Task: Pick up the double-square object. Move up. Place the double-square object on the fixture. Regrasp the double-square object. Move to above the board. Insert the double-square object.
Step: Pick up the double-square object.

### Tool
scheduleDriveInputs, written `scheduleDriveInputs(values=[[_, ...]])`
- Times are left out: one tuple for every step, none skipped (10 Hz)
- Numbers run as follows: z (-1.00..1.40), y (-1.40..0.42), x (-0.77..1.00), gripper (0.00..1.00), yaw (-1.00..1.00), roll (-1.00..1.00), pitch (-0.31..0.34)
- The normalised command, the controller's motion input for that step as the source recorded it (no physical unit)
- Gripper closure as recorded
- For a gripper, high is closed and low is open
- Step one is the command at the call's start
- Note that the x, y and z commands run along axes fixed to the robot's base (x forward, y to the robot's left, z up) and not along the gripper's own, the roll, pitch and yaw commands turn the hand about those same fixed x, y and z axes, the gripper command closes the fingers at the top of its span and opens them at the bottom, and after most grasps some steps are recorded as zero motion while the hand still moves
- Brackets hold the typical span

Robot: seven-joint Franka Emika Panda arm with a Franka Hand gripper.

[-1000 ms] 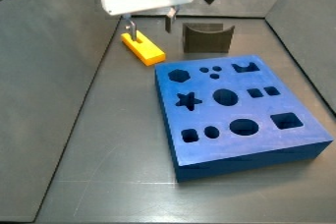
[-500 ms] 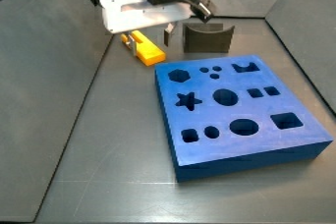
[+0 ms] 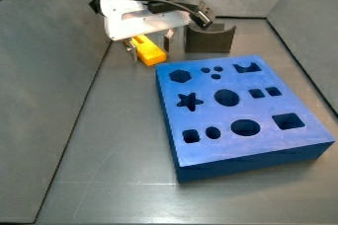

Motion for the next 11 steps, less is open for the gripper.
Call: scheduleDriveInputs(values=[[0.00, 0.00, 0.00, 1.00, 0.00, 0.00, 0.000], [0.00, 0.00, 0.00, 1.00, 0.00, 0.00, 0.000], [0.00, 0.00, 0.00, 1.00, 0.00, 0.00, 0.000], [0.00, 0.00, 0.00, 1.00, 0.00, 0.00, 0.000], [0.00, 0.00, 0.00, 1.00, 0.00, 0.00, 0.000], [0.00, 0.00, 0.00, 1.00, 0.00, 0.00, 0.000], [0.00, 0.00, 0.00, 1.00, 0.00, 0.00, 0.000], [0.00, 0.00, 0.00, 1.00, 0.00, 0.00, 0.000], [0.00, 0.00, 0.00, 1.00, 0.00, 0.00, 0.000], [0.00, 0.00, 0.00, 1.00, 0.00, 0.00, 0.000], [0.00, 0.00, 0.00, 1.00, 0.00, 0.00, 0.000]])
